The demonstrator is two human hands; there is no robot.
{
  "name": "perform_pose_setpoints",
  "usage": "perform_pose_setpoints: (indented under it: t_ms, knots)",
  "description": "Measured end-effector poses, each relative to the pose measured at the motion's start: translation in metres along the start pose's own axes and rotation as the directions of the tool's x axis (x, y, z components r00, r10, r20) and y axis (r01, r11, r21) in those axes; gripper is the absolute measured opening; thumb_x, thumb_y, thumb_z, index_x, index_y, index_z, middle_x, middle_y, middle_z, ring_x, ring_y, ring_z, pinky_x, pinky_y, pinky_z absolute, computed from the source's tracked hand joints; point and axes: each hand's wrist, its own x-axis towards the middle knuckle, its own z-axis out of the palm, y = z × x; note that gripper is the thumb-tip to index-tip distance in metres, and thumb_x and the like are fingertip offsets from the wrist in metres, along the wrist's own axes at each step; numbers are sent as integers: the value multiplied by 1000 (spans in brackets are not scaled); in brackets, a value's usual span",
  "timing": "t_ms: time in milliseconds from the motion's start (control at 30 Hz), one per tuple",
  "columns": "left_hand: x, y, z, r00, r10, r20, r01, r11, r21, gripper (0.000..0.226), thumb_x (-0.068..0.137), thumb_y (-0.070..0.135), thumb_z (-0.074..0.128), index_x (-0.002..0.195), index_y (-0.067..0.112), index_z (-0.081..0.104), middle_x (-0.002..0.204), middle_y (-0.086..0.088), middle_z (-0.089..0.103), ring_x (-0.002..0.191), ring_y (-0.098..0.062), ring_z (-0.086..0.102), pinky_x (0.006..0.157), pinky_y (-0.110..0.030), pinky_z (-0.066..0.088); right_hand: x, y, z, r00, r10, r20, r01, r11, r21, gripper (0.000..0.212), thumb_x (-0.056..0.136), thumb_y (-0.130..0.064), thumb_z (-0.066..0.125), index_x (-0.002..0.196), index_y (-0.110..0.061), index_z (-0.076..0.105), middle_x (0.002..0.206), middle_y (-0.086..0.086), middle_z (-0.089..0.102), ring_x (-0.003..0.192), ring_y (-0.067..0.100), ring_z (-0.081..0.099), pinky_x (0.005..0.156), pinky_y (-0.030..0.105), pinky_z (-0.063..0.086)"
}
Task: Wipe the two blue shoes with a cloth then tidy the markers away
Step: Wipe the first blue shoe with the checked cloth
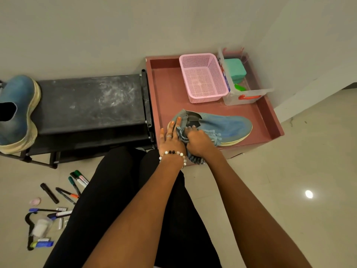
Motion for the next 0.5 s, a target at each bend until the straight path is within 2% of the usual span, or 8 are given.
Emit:
perform_pose_setpoints:
  t_ms: [100, 200, 267, 333, 367, 400, 433, 500]
  knots:
    - [-3, 1, -2, 1000, 11, -29, -12, 1000, -11, 80, 96, 10, 41, 150, 16, -19, 146, -2, -45, 141, -22, -29, 117, -50, -6, -19, 15, 1, 1000, 12, -24, -9, 995, 102, 43, 87, -4, 45, 128, -9, 51, 121, 18, 58, 109, 34, 53, 91, 40, 45]
    - [-6, 3, -3, 999, 9, -53, -9, 1000, 6, 75, 96, 2, 35, 147, 6, -20, 145, -6, -45, 141, -24, -28, 117, -50, -4, -22, 37, -2, 980, 187, -71, -172, 969, 180, 34, 86, -5, 45, 115, -3, 62, 106, 19, 64, 98, 35, 58, 80, 38, 46]
    - [-6, 5, -1, 996, -4, -84, 4, 1000, 2, 70, 97, 2, 28, 146, 3, -22, 146, -6, -45, 142, -24, -27, 118, -49, -5, -21, 49, -5, 884, 411, -225, -325, 884, 338, 23, 84, -1, 45, 98, 6, 62, 95, 24, 63, 90, 40, 58, 70, 39, 43]
    - [-4, 5, 0, 995, -9, -101, 7, 1000, -13, 68, 97, 3, 25, 146, 4, -22, 146, -6, -44, 142, -24, -26, 118, -47, -6, -20, 45, -7, 715, 568, -409, -355, 798, 488, 21, 77, 5, 47, 93, 9, 60, 92, 27, 61, 90, 43, 55, 71, 43, 40]
    - [-3, 5, 0, 995, -8, -101, 6, 1000, -21, 67, 98, 4, 25, 146, 4, -23, 146, -6, -44, 142, -23, -26, 117, -46, -6, -18, 38, -7, 661, 583, -473, -345, 795, 499, 24, 75, 6, 48, 96, 10, 59, 96, 27, 61, 95, 43, 53, 75, 45, 40]
    - [-2, 5, 1, 995, -8, -102, 5, 1000, -28, 67, 99, 6, 25, 146, 5, -23, 146, -5, -44, 142, -23, -26, 117, -46, -6, -13, 29, -3, 669, 550, -501, -324, 821, 469, 29, 74, 7, 50, 101, 10, 59, 102, 27, 59, 100, 42, 51, 80, 45, 40]
    - [-3, 5, 2, 995, -9, -101, 6, 1000, -26, 68, 100, 8, 26, 146, 6, -23, 146, -6, -43, 142, -23, -26, 116, -45, -6, -8, 19, 3, 738, 470, -483, -280, 866, 415, 32, 75, 6, 51, 106, 9, 58, 108, 26, 57, 105, 40, 49, 85, 44, 40]
    - [-3, 5, 4, 994, -16, -105, 17, 1000, 7, 69, 101, 12, 29, 147, 8, -22, 147, -6, -43, 141, -23, -28, 116, -45, -7, 1, 1, 21, 894, 262, -363, -170, 949, 267, 35, 81, -4, 54, 115, 1, 57, 117, 20, 53, 110, 35, 47, 89, 43, 39]
